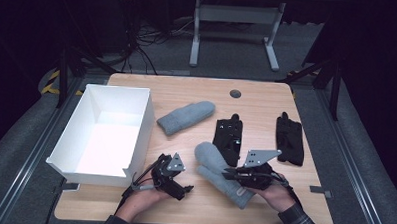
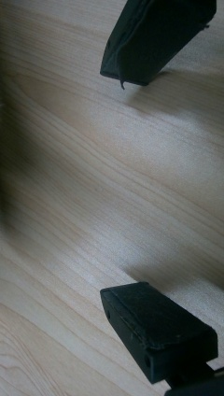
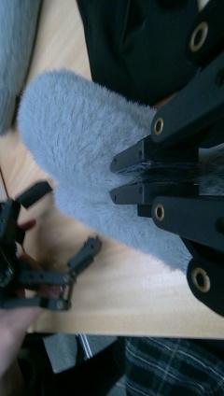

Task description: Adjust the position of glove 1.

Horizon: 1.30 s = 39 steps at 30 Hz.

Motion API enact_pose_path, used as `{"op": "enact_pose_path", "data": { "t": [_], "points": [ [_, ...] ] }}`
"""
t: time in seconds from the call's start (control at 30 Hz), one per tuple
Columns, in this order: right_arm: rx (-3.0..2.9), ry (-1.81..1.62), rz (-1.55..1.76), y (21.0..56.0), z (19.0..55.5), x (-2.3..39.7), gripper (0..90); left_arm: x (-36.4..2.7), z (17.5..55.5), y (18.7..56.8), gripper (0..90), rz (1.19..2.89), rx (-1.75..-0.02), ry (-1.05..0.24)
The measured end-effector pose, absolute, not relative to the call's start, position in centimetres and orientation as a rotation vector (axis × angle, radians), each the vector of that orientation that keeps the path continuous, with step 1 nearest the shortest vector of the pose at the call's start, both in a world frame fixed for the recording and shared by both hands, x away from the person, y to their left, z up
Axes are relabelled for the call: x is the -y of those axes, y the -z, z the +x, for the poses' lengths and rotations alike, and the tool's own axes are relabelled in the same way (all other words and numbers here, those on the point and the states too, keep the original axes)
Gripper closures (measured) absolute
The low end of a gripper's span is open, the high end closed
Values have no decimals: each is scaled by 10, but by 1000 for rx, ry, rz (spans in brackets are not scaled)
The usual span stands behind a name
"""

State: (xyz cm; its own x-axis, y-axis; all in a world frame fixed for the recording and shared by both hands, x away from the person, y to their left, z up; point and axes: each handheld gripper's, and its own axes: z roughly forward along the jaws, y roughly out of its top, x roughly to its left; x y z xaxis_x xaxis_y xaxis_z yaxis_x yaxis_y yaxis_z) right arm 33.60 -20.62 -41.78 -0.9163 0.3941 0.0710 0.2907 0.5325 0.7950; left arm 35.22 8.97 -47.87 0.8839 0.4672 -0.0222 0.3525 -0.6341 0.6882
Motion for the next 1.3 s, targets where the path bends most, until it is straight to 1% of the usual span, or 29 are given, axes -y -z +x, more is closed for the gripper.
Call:
{"op": "enact_pose_path", "data": {
  "t": [0.13, 0.37, 0.77, 0.83, 0.87, 0.93, 1.0, 1.03, 1.13, 1.2, 1.27, 1.3],
  "points": [
    [-2687, -1330, 545, 423, 331, 194, 858, -90, 352, 479, 0, 2319, -585, -206],
    [-2736, -1291, 521, 432, 329, 185, 858, -90, 352, 479, 0, 2320, -585, -206],
    [-2712, -1218, 573, 438, 340, 194, 852, -89, 352, 478, 0, 2320, -592, -206],
    [-2707, -1213, 588, 439, 342, 195, 822, -88, 353, 475, 1, 2349, -631, -206],
    [-2711, -1219, 595, 440, 343, 195, 784, -87, 353, 474, 10, 2353, -640, -208],
    [-2694, -1241, 597, 437, 343, 197, 701, -87, 354, 471, 60, 2365, -664, -209],
    [-2677, -1259, 600, 435, 342, 199, 684, -88, 353, 468, 155, 2368, -672, -222],
    [-2660, -1278, 603, 431, 342, 202, 680, -88, 352, 465, 155, 2353, -680, -240],
    [-2618, -1286, 650, 425, 343, 217, 764, -89, 349, 457, 387, 2317, -685, -284],
    [-2606, -1267, 685, 424, 344, 227, 831, -88, 349, 452, 559, 2297, -698, -270],
    [-2596, -1240, 714, 425, 343, 236, 874, -86, 351, 450, 689, 2295, -725, -247],
    [-2595, -1226, 728, 426, 343, 241, 887, -83, 353, 449, 735, 2302, -729, -240]
  ]
}}
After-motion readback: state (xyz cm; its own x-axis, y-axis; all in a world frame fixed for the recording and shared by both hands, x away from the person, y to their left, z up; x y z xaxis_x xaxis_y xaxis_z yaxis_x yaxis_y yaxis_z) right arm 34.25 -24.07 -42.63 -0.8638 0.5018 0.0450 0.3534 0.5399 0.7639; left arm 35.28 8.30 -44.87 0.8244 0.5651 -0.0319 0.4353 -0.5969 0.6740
